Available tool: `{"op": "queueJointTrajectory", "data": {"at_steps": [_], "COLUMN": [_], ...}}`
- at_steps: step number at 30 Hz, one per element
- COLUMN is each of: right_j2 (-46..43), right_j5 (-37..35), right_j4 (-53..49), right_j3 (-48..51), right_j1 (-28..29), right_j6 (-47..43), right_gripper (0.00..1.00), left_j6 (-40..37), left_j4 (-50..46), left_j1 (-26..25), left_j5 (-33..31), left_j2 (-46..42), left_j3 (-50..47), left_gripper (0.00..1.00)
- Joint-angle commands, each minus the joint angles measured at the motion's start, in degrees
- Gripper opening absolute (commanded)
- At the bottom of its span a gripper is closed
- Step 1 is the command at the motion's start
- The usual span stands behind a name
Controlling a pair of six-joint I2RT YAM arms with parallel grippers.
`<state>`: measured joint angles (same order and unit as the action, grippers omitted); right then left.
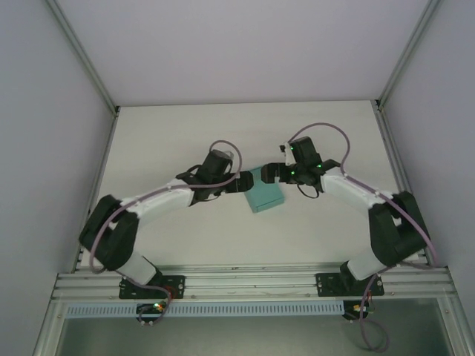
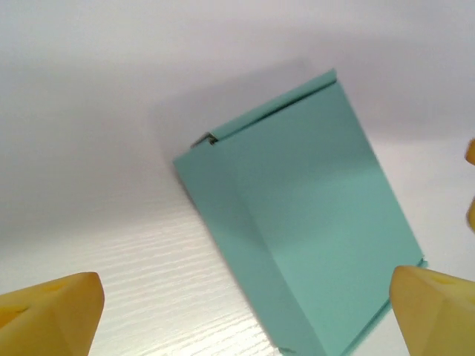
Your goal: Assemble paper box
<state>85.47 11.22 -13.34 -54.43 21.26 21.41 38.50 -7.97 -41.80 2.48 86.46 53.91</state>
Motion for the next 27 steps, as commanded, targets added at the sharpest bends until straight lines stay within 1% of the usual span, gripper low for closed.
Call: {"op": "queueJointTrajectory", "data": {"at_steps": [1, 3, 4, 5, 7, 10, 13, 14, 15, 16, 19, 22, 27], "right_j2": [-7.6, -11.4, -12.9, -13.8, -14.0, -11.7, -7.4, -6.1, -1.4, -3.2, 0.4, 3.3, 6.2], "right_j5": [-7.2, -8.3, -8.7, -8.5, -6.1, 1.3, 9.1, 10.1, 10.5, 10.2, 11.3, 12.5, 14.3], "right_j4": [-0.4, -0.2, 0.4, 1.1, 1.3, 2.2, 5.1, 5.8, 6.8, 7.6, 10.6, 12.7, 13.4], "right_j3": [3.3, 5.3, 6.7, 8.0, 9.5, 10.7, 11.5, 11.7, 11.8, 11.8, 11.6, 11.4, 11.4], "right_j1": [-2.9, -4.8, -5.8, -6.3, -6.9, -6.8, -5.9, -4.8, -3.9, -3.0, -2.5, -2.2, -0.8], "right_j6": [-1.2, -2.2, -2.2, -2.0, -2.2, -0.4, 2.5, 2.8, 3.0, 3.4, 5.5, 7.0, 7.5], "right_gripper": [1.00, 1.00, 1.00, 1.00, 1.00, 0.99, 0.93, 0.92, 0.91, 0.89, 0.83, 0.78, 0.66], "left_j6": [-4.2, -5.6, -5.5, -5.2, -5.4, -3.9, 0.0, 1.7, 3.3, 5.5, 10.4, 13.0, 13.8], "left_j4": [-6.3, -7.2, -7.7, -7.3, -4.1, -0.2, 4.8, 7.7, 10.3, 13.1, 21.8, 25.0, 24.8], "left_j1": [4.9, 8.6, 10.7, 12.2, 12.5, 9.6, 4.0, 2.3, 0.9, -0.3, -3.7, -5.9, -6.8], "left_j5": [-7.9, -10.3, -9.9, -8.4, -3.6, 3.7, 8.4, 11.3, 14.5, 17.5, 23.1, 24.9, 24.9], "left_j2": [-7.9, -12.2, -14.1, -15.5, -17.0, -15.3, -10.2, -7.7, -5.0, -2.0, 5.9, 11.9, 16.0], "left_j3": [-3.5, -5.7, -6.8, -7.7, -9.8, -10.3, -9.5, -9.4, -9.1, -8.6, -7.6, -5.3, -3.0], "left_gripper": [1.00, 1.00, 1.00, 1.00, 1.00, 1.00, 1.00, 1.00, 1.00, 1.00, 1.00, 1.00, 0.92]}}
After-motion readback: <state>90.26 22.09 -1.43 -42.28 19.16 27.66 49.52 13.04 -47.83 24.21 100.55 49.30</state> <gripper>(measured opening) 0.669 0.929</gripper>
